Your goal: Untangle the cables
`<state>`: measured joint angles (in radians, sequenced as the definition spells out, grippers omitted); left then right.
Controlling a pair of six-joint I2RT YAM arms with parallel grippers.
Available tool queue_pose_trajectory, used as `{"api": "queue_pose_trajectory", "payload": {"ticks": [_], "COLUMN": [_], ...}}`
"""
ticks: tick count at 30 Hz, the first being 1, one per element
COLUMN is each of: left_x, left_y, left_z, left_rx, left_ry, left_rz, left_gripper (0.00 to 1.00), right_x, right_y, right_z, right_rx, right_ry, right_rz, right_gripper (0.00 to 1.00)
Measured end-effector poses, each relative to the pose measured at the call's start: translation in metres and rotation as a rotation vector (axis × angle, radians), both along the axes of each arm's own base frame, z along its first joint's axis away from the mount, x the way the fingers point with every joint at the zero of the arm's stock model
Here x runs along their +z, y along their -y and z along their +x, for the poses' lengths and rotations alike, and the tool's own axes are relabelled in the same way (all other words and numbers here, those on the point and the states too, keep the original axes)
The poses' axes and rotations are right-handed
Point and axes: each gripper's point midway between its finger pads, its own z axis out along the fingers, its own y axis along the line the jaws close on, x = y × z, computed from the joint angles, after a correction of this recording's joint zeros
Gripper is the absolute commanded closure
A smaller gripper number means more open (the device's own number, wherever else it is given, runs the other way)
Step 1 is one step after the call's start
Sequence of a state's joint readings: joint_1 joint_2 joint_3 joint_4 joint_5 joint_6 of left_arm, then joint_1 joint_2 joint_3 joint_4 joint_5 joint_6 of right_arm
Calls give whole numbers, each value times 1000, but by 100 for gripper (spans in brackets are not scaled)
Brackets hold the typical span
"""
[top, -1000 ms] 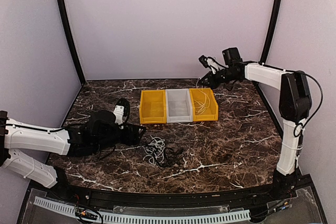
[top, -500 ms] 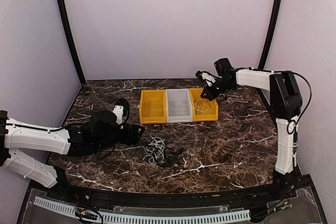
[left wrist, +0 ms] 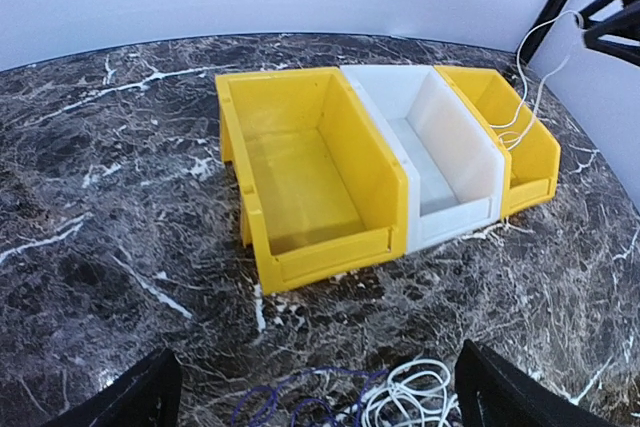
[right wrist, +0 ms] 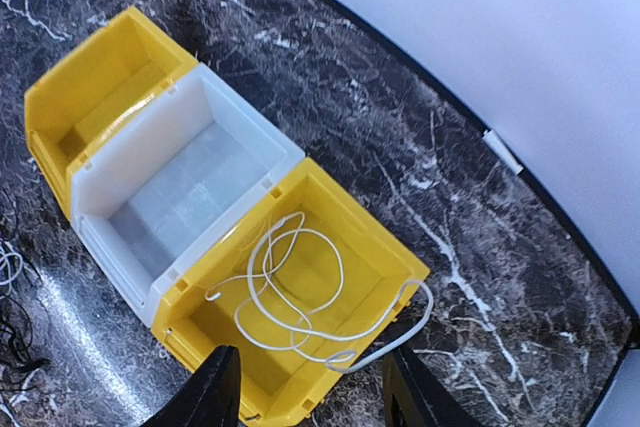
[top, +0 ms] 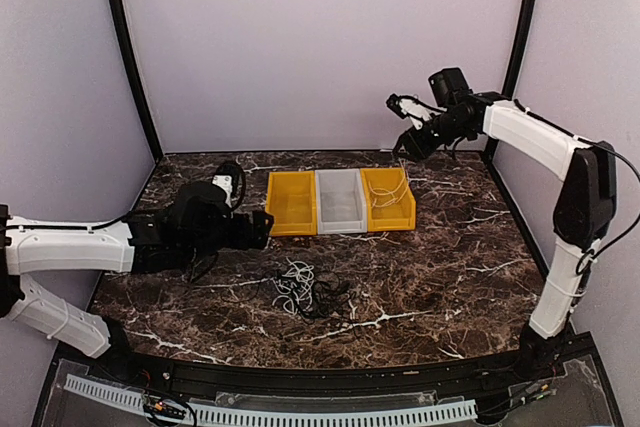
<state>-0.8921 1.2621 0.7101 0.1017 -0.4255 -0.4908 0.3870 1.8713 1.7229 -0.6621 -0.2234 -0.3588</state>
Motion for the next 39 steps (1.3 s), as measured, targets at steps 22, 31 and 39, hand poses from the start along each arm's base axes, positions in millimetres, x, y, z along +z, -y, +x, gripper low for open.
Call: {"api": "queue_pose_trajectory", "payload": {"ticks": [22, 31, 39], "left_x": [-10, 5, 4], "left_y": [-4, 0, -9], "left_z": [33, 39, 40], "left_rx": [13, -5, -22], "left_ry": [-112, -101, -133], "left_rz": [133, 145, 150], "left_gripper": [1, 1, 3], "right_x": [-24, -70, -50], "right_y": [-31, -35, -67], "right_z": [-19, -18, -64], "right_rx": [112, 183, 314], "right_ry": [53, -20, -15], "right_rz": [-196, -264, -168], "right_gripper": [64, 54, 60]}}
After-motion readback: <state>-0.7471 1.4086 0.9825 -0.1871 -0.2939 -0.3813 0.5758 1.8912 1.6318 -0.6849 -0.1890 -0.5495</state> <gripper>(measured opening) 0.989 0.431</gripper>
